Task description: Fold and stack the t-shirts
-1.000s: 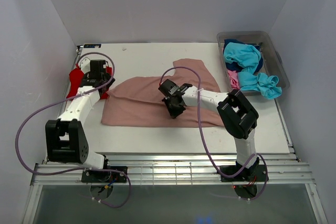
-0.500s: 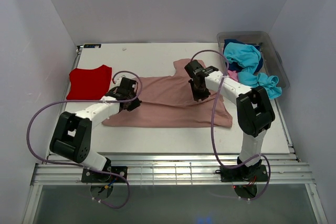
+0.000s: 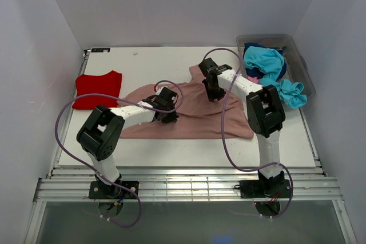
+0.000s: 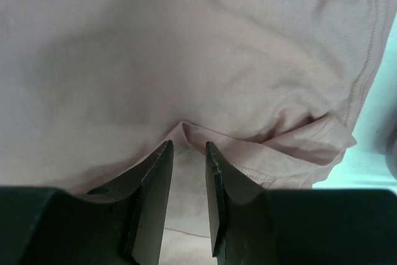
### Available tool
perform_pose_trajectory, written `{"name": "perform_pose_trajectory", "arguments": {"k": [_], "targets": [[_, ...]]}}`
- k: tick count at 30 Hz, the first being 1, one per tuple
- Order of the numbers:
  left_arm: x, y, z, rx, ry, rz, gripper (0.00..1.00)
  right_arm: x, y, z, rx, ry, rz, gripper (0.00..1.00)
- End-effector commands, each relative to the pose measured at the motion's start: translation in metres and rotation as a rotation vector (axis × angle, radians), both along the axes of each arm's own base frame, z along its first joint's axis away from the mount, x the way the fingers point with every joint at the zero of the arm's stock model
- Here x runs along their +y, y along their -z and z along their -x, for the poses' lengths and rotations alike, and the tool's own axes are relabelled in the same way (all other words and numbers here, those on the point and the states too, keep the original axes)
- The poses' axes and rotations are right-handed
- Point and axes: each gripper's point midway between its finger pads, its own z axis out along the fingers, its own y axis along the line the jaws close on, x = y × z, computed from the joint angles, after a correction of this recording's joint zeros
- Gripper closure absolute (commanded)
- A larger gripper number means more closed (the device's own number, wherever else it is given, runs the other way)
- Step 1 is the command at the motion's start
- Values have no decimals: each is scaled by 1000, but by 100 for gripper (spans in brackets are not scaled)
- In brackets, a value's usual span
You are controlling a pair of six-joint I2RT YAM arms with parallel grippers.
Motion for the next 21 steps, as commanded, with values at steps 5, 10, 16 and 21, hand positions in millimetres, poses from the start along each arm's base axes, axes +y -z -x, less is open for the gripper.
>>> {"name": "perform_pose_trajectory", "arguments": {"k": [5,10,16,21], "targets": [[-19,15,21,39,64,-15,100,-16,-1,-7,1,0,15,66],[-19,18,28,47,64,-27,100,-10,12,4,52,-19,-32,66],[-15,20,30,51,56,-43,100,-5,7,13,64,-23,-79,65],[-11,20,33,57,57,-53,100,-11,16,22,84,-21,-64,92]]}}
